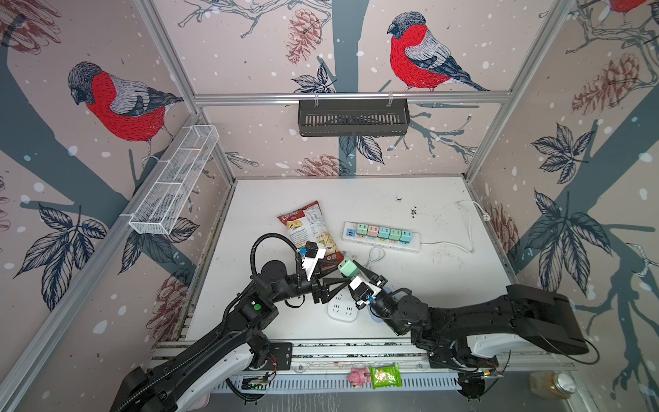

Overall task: Insert the plug
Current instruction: 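Close the left gripper on the green charger held by the right gripper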

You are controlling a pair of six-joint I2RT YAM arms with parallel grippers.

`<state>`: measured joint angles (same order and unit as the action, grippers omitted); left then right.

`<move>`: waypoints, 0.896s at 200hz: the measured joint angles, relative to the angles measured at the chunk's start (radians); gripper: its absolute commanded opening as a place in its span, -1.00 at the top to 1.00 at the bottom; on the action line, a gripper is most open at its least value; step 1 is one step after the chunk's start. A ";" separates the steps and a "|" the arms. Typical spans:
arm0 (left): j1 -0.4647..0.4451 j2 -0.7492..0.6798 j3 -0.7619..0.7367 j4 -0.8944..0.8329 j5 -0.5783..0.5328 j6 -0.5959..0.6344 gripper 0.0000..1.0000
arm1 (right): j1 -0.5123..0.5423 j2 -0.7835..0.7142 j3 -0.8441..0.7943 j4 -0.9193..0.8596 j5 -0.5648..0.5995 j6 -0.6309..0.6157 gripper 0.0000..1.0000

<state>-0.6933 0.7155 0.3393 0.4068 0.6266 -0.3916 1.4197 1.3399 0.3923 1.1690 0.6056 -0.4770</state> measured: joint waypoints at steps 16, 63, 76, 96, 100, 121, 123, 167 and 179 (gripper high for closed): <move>-0.005 0.010 0.003 0.000 -0.001 0.006 -0.35 | 0.003 0.012 0.000 0.005 -0.001 -0.001 0.99; -0.015 0.055 0.011 0.015 -0.002 0.006 -0.30 | 0.018 0.036 0.002 0.019 -0.002 -0.020 0.99; -0.017 0.070 0.015 0.024 -0.002 0.006 -0.21 | 0.021 0.043 0.002 0.026 -0.002 -0.020 0.99; -0.023 0.088 0.021 0.038 0.001 0.008 0.28 | 0.025 0.053 0.002 0.039 -0.002 -0.021 0.99; -0.023 0.090 0.021 0.040 0.002 0.008 0.37 | 0.025 0.055 0.002 0.041 -0.002 -0.023 0.99; -0.024 0.101 0.027 0.039 -0.024 -0.002 0.70 | 0.026 0.056 0.002 0.038 0.011 -0.050 0.99; -0.024 0.101 0.028 0.039 -0.024 -0.002 0.73 | 0.026 0.056 0.002 0.037 0.013 -0.051 0.99; -0.026 0.127 0.054 0.025 -0.013 0.014 1.00 | 0.035 0.042 -0.004 0.037 0.038 -0.051 -0.21; -0.027 0.126 0.060 0.021 -0.011 0.041 1.00 | 0.039 0.030 -0.008 0.038 0.039 -0.041 -0.35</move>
<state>-0.7200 0.8417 0.3988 0.4274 0.6159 -0.3508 1.4582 1.3697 0.3843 1.2068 0.6445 -0.5179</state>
